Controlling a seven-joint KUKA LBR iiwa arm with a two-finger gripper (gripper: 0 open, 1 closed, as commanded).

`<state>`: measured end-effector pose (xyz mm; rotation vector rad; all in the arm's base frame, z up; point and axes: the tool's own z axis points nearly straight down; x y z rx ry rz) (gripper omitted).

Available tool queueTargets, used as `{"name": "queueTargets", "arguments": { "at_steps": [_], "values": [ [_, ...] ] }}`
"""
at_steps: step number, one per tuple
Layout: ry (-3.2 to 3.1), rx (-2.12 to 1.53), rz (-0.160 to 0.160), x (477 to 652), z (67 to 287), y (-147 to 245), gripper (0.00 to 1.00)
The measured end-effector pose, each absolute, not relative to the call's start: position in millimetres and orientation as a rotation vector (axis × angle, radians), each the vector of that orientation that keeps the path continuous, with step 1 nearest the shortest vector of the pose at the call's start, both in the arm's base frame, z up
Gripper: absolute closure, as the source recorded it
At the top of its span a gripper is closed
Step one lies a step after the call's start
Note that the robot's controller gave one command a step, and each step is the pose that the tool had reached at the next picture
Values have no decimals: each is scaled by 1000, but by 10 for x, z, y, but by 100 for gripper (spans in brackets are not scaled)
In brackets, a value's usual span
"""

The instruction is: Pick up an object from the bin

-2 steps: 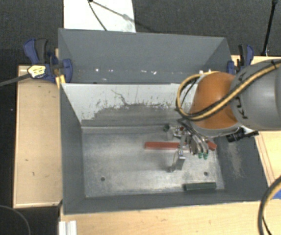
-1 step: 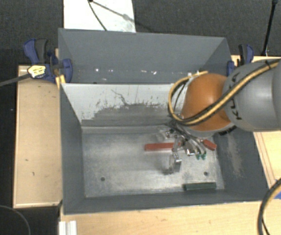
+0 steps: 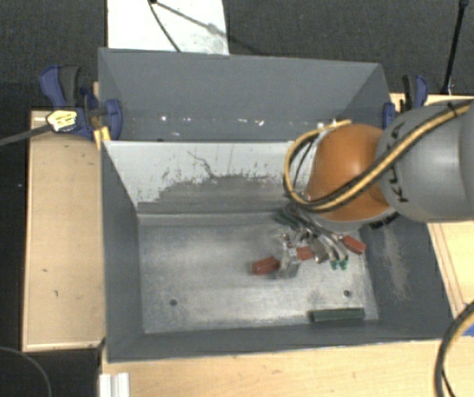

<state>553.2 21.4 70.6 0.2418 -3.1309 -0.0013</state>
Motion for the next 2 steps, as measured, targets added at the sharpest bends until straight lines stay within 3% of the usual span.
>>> {"name": "queueTargets", "arguments": {
  "at_steps": [1,2],
  "values": [
    [-3139,239,0,5546,1083,216,100],
    [-3142,233,0,5568,1769,217,100]
  ]
}}
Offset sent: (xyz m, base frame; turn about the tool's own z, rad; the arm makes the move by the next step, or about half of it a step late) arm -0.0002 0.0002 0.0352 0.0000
